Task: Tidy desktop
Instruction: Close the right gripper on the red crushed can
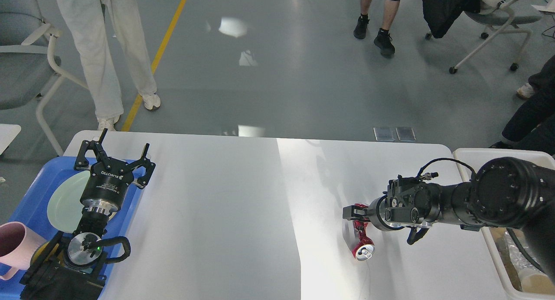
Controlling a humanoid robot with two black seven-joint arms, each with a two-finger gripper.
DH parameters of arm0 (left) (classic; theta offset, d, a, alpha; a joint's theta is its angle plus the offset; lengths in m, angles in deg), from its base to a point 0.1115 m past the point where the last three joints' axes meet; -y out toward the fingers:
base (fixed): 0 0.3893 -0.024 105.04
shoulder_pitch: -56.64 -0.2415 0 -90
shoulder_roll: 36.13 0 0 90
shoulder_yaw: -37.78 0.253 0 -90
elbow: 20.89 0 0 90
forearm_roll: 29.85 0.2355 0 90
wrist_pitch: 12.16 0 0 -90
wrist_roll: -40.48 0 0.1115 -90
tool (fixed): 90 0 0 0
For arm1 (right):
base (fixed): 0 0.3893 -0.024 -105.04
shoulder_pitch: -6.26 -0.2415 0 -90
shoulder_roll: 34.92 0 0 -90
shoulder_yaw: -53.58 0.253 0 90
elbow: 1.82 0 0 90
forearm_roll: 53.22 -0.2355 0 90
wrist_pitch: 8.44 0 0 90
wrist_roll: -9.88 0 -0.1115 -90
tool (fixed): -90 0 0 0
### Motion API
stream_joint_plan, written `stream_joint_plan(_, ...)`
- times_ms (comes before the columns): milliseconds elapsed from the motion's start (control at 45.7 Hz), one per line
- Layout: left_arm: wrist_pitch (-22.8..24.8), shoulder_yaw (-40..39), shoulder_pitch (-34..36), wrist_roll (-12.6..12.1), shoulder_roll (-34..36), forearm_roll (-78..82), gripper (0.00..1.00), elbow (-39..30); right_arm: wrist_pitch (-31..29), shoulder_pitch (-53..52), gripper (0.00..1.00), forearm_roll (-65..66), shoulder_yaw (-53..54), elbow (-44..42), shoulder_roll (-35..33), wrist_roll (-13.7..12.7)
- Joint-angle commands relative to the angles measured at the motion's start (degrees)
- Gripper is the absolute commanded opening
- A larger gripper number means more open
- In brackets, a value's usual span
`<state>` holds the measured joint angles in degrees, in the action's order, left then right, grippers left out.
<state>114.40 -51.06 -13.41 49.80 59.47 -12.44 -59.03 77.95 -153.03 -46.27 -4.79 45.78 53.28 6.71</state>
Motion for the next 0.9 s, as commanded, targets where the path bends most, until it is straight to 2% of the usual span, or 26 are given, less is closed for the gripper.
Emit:
stream_joint_plan(0, 0.0, 0.0, 0.0, 0.0, 0.1, 0.0, 0.97, 0.0, 0.5, 1.2, 0.96, 0.0, 1.9, -1.5, 0.5, 0.0)
stream_joint_plan(153, 0.0, 0.0, 0.0, 0.0, -0.1, 0.0, 0.97, 0.0, 1.6, 1.9, 0.85, -0.1, 2.2, -1.6, 0.5, 0.0)
stream_joint_plan(307, 0.0, 0.1, 0.0, 0.0, -0.1, 0.0, 0.97, 0.0, 1.6, 2.0, 0.51, -0.4, 2.2, -1.5, 0.5, 0.0)
stream_joint_plan(416, 0.0, 0.1, 0.0, 0.0, -0.1, 0.0, 0.97, 0.1, 1.7, 2.1, 0.44, -0.4, 2.1, -1.5, 0.5, 0.0)
stream_joint_plan(504, 0.0, 0.0, 0.0, 0.0, -0.1, 0.0, 0.97, 0.0, 1.8, 2.1, 0.22, -0.4, 2.1, -1.4, 0.6, 0.0)
stream_joint_plan(547, 0.0, 0.0, 0.0, 0.0, -0.1, 0.0, 0.97, 0.0, 1.6, 2.1, 0.04, -0.4, 2.1, -0.9, 0.8, 0.0)
stream_joint_plan(569, 0.0, 0.0, 0.0, 0.0, -0.1, 0.0, 0.97, 0.0, 1.6, 2.2, 0.00, -0.4, 2.1, -0.9, 0.9, 0.0)
stream_joint_plan(876, 0.0, 0.0, 0.0, 0.0, -0.1, 0.0, 0.97, 0.0, 1.6, 1.1, 0.00, -2.5, 2.1, 1.8, 0.2, -0.3)
